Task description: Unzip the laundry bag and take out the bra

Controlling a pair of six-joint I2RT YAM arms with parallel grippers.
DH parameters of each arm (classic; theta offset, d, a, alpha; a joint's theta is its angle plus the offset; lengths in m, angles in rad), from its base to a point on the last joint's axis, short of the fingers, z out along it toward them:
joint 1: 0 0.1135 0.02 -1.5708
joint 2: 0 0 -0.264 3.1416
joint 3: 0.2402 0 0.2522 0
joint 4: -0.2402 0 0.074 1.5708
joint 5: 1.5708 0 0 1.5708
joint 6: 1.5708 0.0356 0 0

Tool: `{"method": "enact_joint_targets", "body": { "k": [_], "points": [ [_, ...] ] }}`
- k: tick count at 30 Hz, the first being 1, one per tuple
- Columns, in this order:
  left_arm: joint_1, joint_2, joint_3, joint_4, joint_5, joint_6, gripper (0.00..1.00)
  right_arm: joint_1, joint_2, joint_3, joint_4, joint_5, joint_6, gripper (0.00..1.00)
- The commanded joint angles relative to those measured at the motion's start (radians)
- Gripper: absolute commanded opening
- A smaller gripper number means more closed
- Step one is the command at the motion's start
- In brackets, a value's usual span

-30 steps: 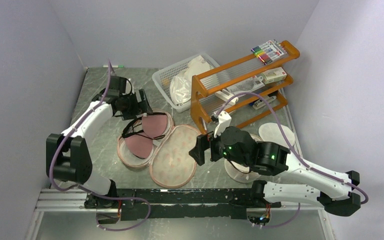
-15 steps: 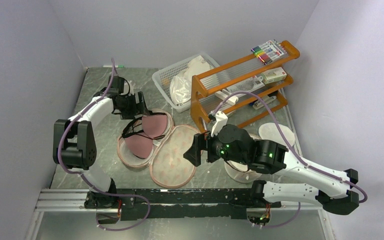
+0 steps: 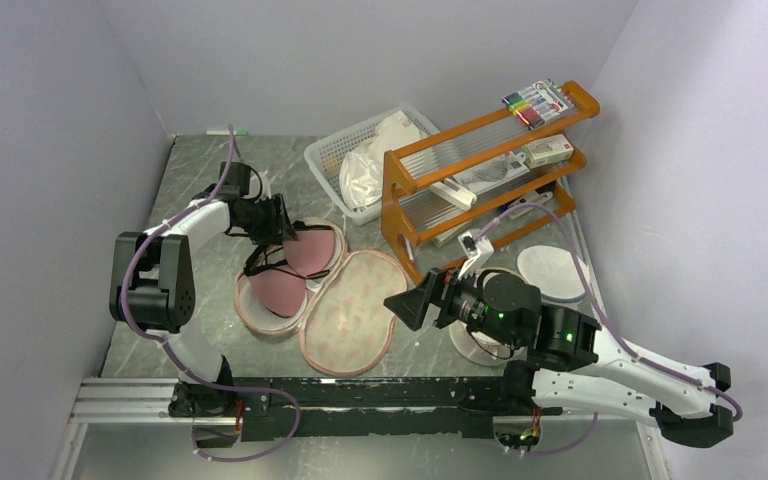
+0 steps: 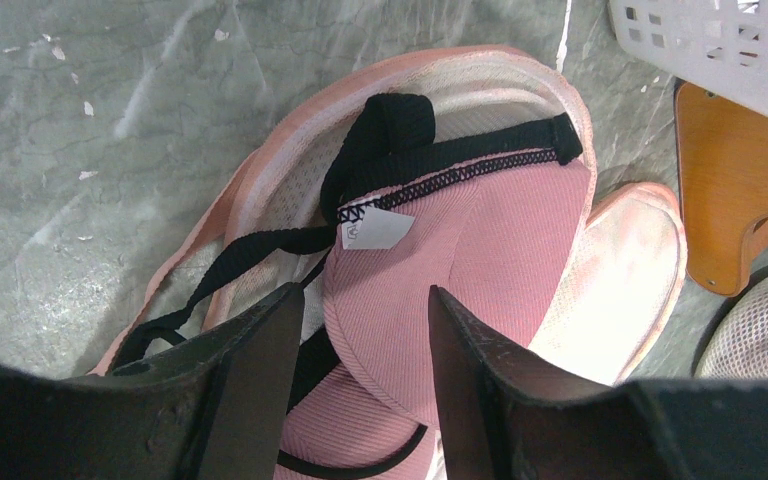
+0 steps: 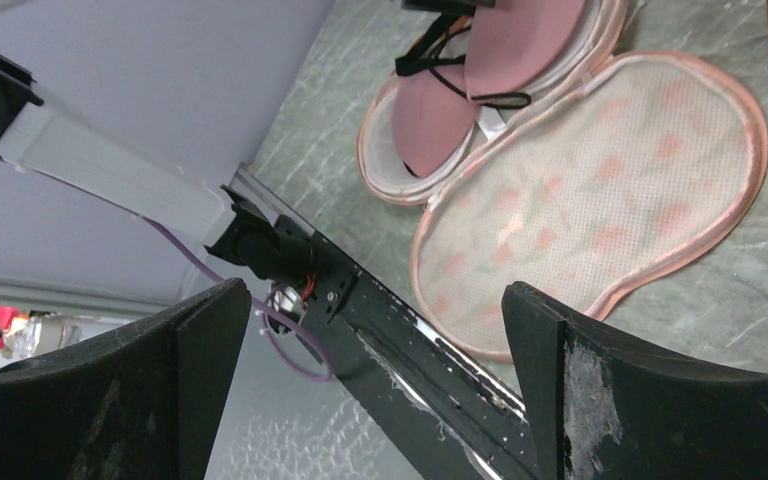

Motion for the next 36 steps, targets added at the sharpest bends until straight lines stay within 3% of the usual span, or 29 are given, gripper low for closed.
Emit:
{"method": "enact_joint_targets", "body": {
  "k": [1,8,14,18,20,30,36],
  "points": [
    [-0.024,0.019,-0.001,0.023,-0.022,0.027,0.59,-0.001,-0.045,0.037,0.007,0.051,-0.037,1.00],
    [-0.036,0.020,-0.013,0.051,-0.044,0.023,0.46,-0.001,-0.114,0.012,-0.031,0.046,-0.053,1.00],
    [-0.036,0.008,-0.044,0.120,0.015,0.008,0.36,-0.001,-0.201,-0.010,-0.059,0.050,-0.058,1.00],
    [-0.036,-0.045,-0.077,0.173,0.034,-0.011,0.21,-0.001,-0.225,0.040,-0.151,0.083,-0.074,1.00],
    [-0.036,-0.090,-0.091,0.174,0.028,-0.025,0.08,-0.001,-0.236,0.069,-0.199,0.096,-0.088,1.00],
    [-0.036,-0.393,-0.008,-0.024,0.027,-0.184,0.07,-0.001,-0.275,0.122,-0.276,0.100,-0.203,1.00],
    [-0.036,-0.490,0.271,-0.225,0.036,-0.240,0.07,0.000,-0.289,0.100,-0.271,0.084,-0.199,1.00]
  ]
}}
